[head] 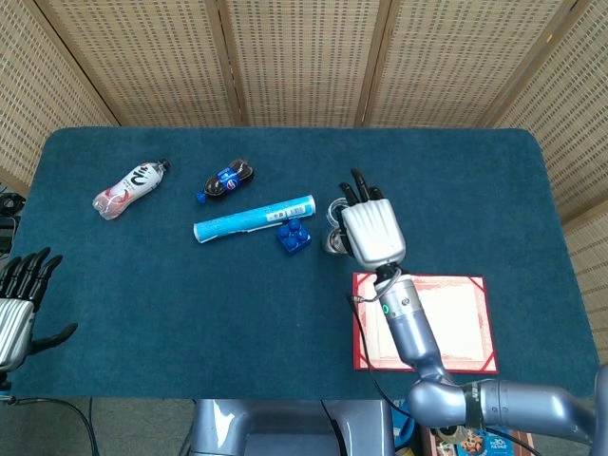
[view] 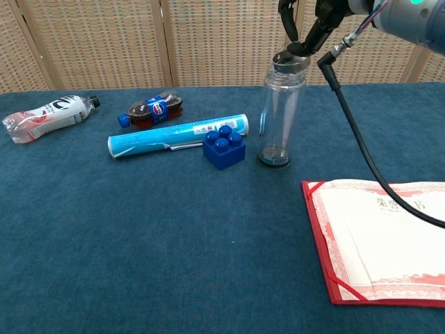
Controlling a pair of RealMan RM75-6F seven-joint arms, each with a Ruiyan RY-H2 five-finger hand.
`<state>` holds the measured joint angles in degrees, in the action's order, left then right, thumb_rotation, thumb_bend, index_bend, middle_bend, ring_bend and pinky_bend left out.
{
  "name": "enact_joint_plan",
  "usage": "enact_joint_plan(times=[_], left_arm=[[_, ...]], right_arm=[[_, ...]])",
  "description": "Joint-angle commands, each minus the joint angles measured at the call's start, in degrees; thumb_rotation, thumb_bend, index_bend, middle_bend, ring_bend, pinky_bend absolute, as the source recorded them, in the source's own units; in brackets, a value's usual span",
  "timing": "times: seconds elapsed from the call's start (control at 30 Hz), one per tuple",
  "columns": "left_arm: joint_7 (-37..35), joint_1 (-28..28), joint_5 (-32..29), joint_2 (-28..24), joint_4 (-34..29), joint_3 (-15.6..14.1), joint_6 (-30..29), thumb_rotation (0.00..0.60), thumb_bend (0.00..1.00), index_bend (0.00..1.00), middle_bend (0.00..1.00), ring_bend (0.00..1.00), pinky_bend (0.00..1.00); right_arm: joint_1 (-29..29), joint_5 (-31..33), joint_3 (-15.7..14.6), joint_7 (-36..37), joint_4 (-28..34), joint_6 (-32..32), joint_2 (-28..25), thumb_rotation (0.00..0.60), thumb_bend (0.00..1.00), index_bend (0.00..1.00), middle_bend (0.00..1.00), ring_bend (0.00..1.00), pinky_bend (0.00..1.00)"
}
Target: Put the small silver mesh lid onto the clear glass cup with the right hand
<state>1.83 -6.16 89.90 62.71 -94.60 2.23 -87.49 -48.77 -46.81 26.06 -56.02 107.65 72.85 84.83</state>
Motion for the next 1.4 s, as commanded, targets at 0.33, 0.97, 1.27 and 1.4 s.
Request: enact_joint_plan(times=[0.33,0.97,1.27,1.4], left_arm=[[0.5,-0.5,0.1,0.8,0.6,0.4,0.1,0.6,0.18,0.0,0.0,0.0,0.0],[2.4,-1.2,-2.3,1.5,0.7,1.1,1.8,0.6,0.18,0.0,0.0,0.0,0.0],[3.3,-1.6,-2.5,1.9,0.6,1.0,2.5,0.6,0.18,0.0,0.0,0.0,0.0],[3.1,-1.7,-2.9,1.9,0.7,1.1,2.8,0.6,0.18,0.0,0.0,0.0,0.0]], right_arm=[[-4.2,4.8,2.3,4.0,-6.5,-2.7,1.0,0.6,0.54,0.68,0.3,0.09,0.35],[-9.0,5.4,0.4,12.6,-19.8,-8.6,3.3,0.6,0.54,0.68,0.3,0.09,0.35],[-9.0,5.4,-0.8,15.4,-22.6,-9.3,2.7,0.6,0.54,0.68,0.29,0.09,0.35],[-9.0,5.6,-1.5,15.6,-22.5,-9.1,2.6,0.6,0.54,0.68,0.28,0.09,0.35]])
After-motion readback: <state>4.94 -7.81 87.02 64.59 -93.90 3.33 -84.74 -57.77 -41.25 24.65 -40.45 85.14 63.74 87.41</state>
